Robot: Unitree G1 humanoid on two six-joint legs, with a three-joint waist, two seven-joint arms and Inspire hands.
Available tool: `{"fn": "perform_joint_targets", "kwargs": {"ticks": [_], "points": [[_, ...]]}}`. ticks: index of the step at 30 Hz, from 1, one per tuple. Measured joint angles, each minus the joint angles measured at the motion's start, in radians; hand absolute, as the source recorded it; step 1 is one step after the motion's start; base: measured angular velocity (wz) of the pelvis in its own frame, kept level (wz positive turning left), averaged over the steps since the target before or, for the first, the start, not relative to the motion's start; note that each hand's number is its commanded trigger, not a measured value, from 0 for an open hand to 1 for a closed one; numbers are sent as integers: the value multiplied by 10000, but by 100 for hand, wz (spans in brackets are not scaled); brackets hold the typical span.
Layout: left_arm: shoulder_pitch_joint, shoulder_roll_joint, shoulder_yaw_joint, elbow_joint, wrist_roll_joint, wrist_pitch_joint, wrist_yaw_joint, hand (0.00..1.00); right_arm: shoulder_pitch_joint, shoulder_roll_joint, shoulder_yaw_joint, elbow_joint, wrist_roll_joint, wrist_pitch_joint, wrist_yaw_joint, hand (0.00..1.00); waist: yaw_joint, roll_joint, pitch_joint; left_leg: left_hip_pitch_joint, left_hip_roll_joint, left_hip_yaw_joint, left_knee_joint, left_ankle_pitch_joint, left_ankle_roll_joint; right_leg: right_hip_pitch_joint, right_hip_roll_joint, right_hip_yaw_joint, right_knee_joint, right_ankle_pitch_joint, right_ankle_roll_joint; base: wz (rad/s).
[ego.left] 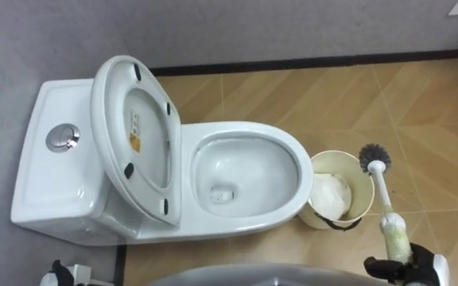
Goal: Brush toilet
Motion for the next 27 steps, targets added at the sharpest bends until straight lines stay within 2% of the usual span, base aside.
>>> {"fn": "perform_joint_targets", "kwargs": {"ticks": [6, 27], "points": [[-17, 10, 1, 11, 1, 0, -17, 0, -294, -3, 0, 657, 355, -11, 9, 0, 24, -17, 10, 67, -4, -15, 1, 0, 0, 51, -8, 14, -36, -1, 2, 0], [-69, 12, 1, 10, 3, -48, -64, 0, -321, -3, 0, 794, 758, -23, 12, 0, 23, -38, 12, 71, -5, -16, 1, 0, 0, 43, -6, 33, -38, -1, 2, 0]]}}
